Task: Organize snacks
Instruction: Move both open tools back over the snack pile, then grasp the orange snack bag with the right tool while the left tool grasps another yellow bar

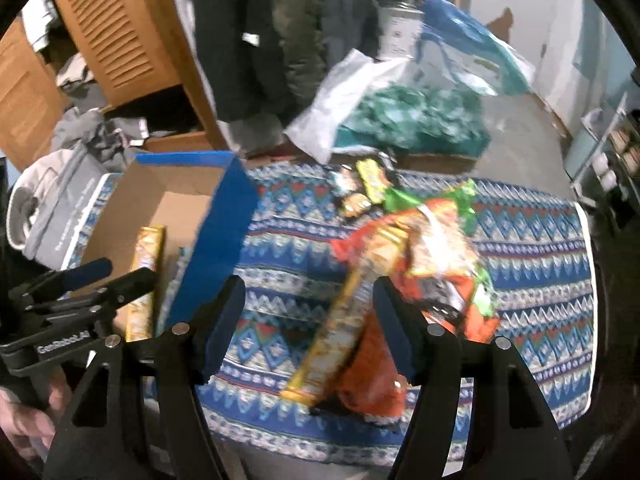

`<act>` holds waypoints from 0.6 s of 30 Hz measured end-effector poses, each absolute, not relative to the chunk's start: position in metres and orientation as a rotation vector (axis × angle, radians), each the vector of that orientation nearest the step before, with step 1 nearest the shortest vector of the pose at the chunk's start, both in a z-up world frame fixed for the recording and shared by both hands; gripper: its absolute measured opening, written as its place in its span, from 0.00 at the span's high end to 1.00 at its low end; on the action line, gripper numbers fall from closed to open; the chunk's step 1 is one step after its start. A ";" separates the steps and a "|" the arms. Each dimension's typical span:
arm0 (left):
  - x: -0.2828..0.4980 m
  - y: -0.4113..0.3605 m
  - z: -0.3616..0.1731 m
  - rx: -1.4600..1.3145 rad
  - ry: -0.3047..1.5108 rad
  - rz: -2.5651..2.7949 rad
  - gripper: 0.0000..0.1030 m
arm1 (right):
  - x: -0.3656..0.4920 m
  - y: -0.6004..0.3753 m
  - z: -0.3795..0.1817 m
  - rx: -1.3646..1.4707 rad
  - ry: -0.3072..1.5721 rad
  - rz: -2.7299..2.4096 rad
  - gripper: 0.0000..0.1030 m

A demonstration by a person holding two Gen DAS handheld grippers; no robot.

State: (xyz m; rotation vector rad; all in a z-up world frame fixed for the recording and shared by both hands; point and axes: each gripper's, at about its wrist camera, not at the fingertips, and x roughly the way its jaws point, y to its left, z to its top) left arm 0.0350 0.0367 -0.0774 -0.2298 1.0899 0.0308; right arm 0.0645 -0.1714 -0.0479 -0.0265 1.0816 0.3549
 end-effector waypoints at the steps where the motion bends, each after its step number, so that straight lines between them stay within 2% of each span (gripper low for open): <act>1: 0.036 0.033 -0.078 -0.223 1.094 0.025 0.26 | 0.065 -0.178 -0.051 -0.022 1.091 0.343 0.36; 18: 0.049 -0.047 -0.123 -0.025 1.195 -0.026 0.26 | 0.062 -0.243 -0.135 0.076 1.278 0.194 0.36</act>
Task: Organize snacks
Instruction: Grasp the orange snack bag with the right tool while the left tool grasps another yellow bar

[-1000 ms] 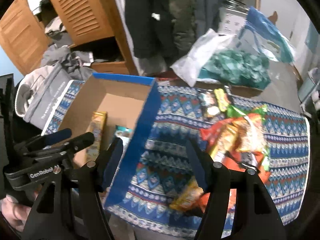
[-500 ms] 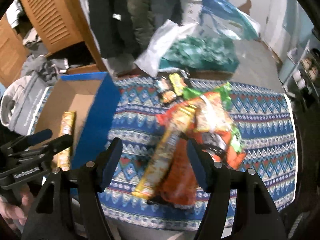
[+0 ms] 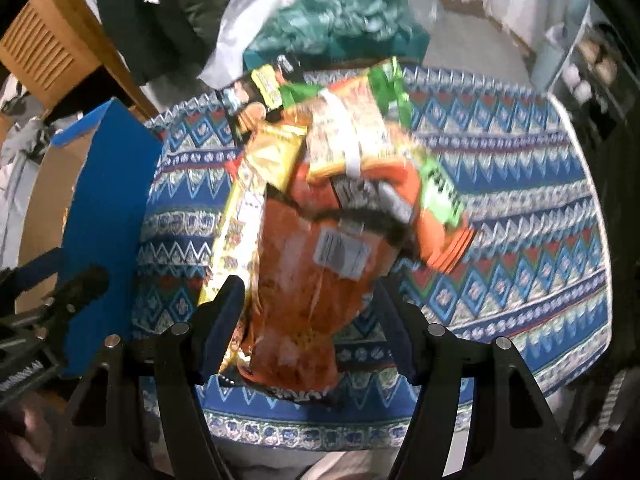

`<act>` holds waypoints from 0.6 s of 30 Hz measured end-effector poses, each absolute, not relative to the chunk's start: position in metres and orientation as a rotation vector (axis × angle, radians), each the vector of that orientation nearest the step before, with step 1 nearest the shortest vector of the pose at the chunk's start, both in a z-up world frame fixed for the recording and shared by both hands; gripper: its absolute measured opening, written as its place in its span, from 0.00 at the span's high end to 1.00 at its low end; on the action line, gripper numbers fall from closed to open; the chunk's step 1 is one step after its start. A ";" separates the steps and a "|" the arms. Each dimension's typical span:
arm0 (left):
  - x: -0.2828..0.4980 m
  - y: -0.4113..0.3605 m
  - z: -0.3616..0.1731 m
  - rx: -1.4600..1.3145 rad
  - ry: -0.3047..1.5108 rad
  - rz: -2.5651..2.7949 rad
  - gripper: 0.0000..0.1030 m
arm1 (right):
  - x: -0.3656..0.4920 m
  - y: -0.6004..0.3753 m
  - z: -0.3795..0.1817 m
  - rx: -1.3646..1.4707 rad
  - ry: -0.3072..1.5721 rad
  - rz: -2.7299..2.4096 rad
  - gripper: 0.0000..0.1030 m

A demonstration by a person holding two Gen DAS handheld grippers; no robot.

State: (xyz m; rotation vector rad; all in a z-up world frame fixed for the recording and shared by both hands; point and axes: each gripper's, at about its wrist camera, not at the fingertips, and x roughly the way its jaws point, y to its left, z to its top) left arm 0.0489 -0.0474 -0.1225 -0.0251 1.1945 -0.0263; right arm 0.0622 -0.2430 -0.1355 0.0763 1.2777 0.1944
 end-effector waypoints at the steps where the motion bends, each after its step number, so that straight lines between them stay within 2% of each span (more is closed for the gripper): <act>1: 0.049 -0.049 -0.126 -0.029 1.203 -0.027 0.26 | 0.061 -0.243 -0.139 0.081 1.287 0.194 0.36; 18: 0.056 -0.061 -0.152 -0.024 1.271 -0.034 0.26 | 0.070 -0.238 -0.172 0.078 1.333 0.188 0.35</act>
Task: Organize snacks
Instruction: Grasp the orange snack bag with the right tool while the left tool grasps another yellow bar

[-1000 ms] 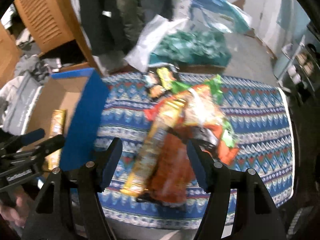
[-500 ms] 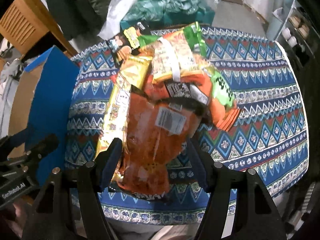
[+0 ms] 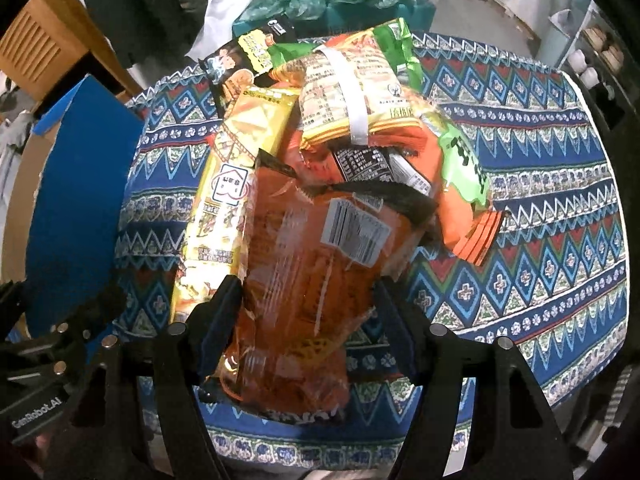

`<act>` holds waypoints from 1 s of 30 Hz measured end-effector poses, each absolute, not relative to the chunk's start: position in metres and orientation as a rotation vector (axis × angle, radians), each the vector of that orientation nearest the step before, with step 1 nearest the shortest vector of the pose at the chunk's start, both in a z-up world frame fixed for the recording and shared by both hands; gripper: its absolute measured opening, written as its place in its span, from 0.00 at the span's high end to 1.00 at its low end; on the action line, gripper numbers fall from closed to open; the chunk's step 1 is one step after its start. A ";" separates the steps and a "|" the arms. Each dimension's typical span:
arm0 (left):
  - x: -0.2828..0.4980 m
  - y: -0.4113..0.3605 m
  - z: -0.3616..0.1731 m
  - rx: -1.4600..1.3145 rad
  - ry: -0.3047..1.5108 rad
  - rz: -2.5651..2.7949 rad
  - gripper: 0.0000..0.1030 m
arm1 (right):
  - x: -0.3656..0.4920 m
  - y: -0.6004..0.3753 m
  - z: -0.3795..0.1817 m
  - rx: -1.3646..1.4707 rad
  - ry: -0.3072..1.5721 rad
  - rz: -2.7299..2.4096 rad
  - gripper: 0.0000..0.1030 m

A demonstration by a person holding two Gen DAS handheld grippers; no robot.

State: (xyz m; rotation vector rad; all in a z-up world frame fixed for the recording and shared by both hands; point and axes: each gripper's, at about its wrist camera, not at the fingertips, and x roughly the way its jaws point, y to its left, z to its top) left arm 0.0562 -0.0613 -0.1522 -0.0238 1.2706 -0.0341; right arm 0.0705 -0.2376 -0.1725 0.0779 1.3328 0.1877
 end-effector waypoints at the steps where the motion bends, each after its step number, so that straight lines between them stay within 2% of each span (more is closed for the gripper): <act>1: 0.057 -0.063 -0.153 -0.023 1.272 -0.036 0.26 | 0.070 -0.239 -0.174 0.082 1.338 0.191 0.35; 3: 0.061 -0.066 -0.155 -0.018 1.279 -0.038 0.26 | 0.071 -0.240 -0.176 0.080 1.337 0.204 0.35; 5: 0.064 -0.069 -0.157 -0.024 1.287 -0.043 0.26 | 0.072 -0.241 -0.175 0.077 1.333 0.229 0.42; 6: 0.065 -0.070 -0.158 -0.027 1.290 -0.047 0.26 | 0.072 -0.241 -0.173 0.070 1.326 0.241 0.50; 10: 0.072 -0.079 -0.163 -0.034 1.302 -0.066 0.26 | 0.070 -0.247 -0.164 0.026 1.307 0.243 0.56; 16: 0.082 -0.095 -0.173 -0.054 1.333 -0.097 0.26 | 0.073 -0.268 -0.167 0.051 1.328 0.216 0.55; 20: 0.090 -0.109 -0.181 -0.029 1.339 -0.106 0.25 | 0.072 -0.276 -0.169 0.096 1.339 0.218 0.42; 30: 0.103 -0.132 -0.205 0.053 1.363 -0.110 0.24 | 0.064 -0.293 -0.163 0.167 1.333 0.225 0.36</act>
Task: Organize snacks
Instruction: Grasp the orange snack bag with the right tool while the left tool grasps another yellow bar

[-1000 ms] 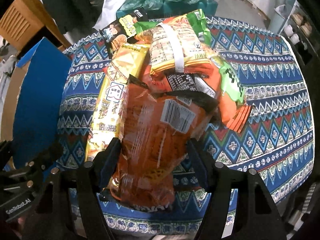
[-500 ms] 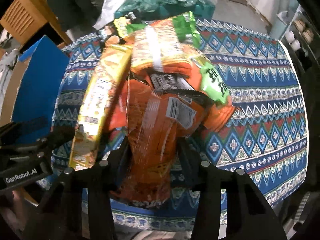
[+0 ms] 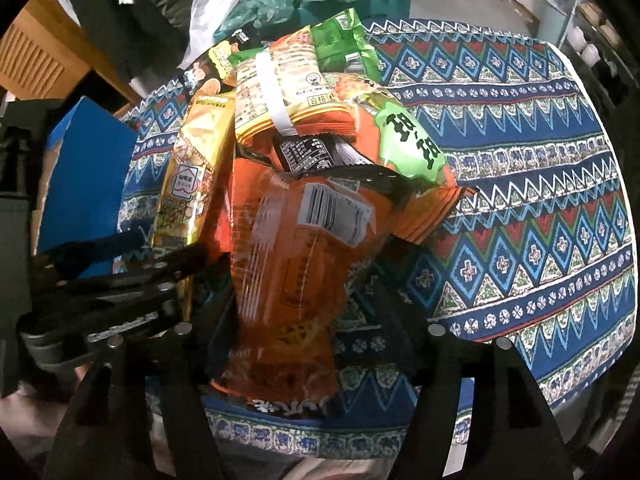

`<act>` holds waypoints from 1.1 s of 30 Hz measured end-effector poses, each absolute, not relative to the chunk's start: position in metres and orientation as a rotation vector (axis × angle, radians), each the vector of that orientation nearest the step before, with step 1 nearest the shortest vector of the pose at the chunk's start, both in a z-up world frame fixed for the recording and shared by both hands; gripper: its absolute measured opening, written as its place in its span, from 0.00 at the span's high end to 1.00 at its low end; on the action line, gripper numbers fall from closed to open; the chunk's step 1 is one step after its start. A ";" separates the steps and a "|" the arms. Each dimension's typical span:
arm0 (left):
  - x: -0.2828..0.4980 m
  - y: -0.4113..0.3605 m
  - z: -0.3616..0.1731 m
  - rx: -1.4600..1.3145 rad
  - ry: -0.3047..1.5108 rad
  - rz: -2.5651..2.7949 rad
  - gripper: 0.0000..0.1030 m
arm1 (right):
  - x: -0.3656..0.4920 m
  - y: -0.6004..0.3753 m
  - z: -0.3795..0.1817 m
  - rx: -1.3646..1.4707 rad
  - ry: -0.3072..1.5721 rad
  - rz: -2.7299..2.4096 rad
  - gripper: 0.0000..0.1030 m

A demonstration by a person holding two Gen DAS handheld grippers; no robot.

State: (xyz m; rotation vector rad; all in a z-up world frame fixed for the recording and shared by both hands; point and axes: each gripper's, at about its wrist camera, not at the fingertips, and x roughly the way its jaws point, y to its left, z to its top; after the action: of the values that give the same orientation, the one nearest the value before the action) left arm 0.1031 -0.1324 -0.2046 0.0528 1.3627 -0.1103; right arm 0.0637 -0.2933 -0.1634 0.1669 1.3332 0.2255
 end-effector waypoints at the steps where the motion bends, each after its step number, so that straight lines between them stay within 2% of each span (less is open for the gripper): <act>1: 0.104 -0.135 -0.207 0.061 1.361 -0.113 0.24 | 0.063 -0.294 -0.163 0.169 1.333 0.226 0.36; 3: 0.106 -0.137 -0.211 0.068 1.354 -0.123 0.25 | 0.064 -0.294 -0.164 0.169 1.332 0.225 0.36; 5: 0.106 -0.137 -0.212 0.060 1.352 -0.135 0.36 | 0.063 -0.293 -0.165 0.171 1.333 0.225 0.35; 7: 0.105 -0.134 -0.213 0.029 1.354 -0.163 0.52 | 0.063 -0.292 -0.166 0.172 1.336 0.222 0.35; 9: 0.103 -0.132 -0.210 0.018 1.345 -0.175 0.61 | 0.063 -0.291 -0.167 0.177 1.341 0.220 0.34; 12: 0.097 -0.133 -0.203 0.055 1.316 -0.164 0.66 | 0.065 -0.289 -0.170 0.185 1.357 0.218 0.34; 25: 0.079 -0.101 -0.184 -0.036 1.298 -0.156 0.69 | 0.074 -0.267 -0.198 0.212 1.410 0.201 0.33; 31: 0.071 -0.089 -0.174 -0.046 1.279 -0.164 0.69 | 0.076 -0.253 -0.199 0.169 1.393 0.214 0.49; 33: 0.070 -0.090 -0.169 -0.046 1.272 -0.166 0.69 | 0.075 -0.248 -0.197 0.145 1.387 0.229 0.50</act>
State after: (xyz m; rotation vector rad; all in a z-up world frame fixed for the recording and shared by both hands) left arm 0.0705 -0.0897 -0.1693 -0.0464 1.2722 -0.1662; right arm 0.0752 -0.2477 -0.1969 0.1454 1.3869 0.2289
